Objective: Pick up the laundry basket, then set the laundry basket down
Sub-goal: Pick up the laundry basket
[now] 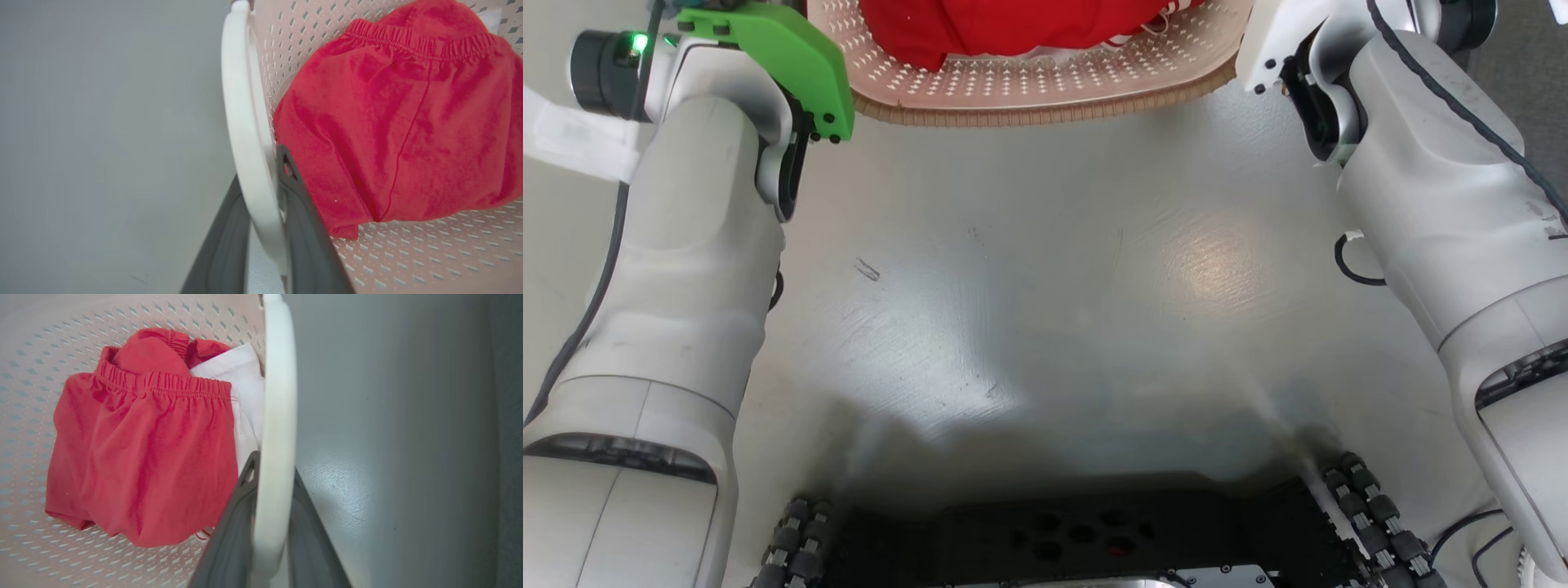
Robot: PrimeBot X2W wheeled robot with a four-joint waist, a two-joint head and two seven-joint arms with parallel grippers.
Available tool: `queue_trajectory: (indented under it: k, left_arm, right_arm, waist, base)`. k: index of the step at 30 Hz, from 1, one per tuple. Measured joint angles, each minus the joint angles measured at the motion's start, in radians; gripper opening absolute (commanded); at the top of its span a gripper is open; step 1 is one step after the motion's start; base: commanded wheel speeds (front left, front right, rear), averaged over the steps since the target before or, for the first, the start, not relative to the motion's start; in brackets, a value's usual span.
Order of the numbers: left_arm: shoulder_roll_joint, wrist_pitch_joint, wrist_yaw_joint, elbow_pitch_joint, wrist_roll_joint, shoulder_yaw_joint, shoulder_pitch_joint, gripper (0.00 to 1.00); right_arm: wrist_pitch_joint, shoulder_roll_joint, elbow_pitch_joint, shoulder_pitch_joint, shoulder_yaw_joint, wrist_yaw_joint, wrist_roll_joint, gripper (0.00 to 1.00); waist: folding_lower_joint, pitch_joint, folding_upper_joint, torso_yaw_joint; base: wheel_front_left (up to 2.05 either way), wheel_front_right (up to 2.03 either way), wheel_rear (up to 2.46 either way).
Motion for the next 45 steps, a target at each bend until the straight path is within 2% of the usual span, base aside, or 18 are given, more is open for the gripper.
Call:
queue_trajectory:
  k: [9,19,45]
  left_arm:
    - [-0.003,-0.034,0.000,0.042,-0.021,-0.005,0.019,0.00]
    - [-0.018,-0.054,0.000,0.090,-0.056,-0.024,0.112,0.00]
    - [-0.030,-0.067,-0.032,0.162,-0.141,-0.109,0.402,0.00]
  right_arm:
    - [-0.034,0.006,0.020,0.021,0.021,0.001,0.022,0.00]
    - [-0.057,0.019,0.058,0.128,0.051,0.002,0.062,0.00]
    - [-0.065,0.039,0.080,0.453,0.145,0.024,0.180,0.00]
  waist:
    - [0.0000,-0.046,0.0000,-0.001]
    - [-0.0001,-0.128,0.0000,-0.001]
    - [-0.0001,-0.444,0.0000,0.011]
  base:
    - [0.00,0.00,0.00]
    - [0.00,0.00,0.00]
    - [0.00,0.00,0.00]
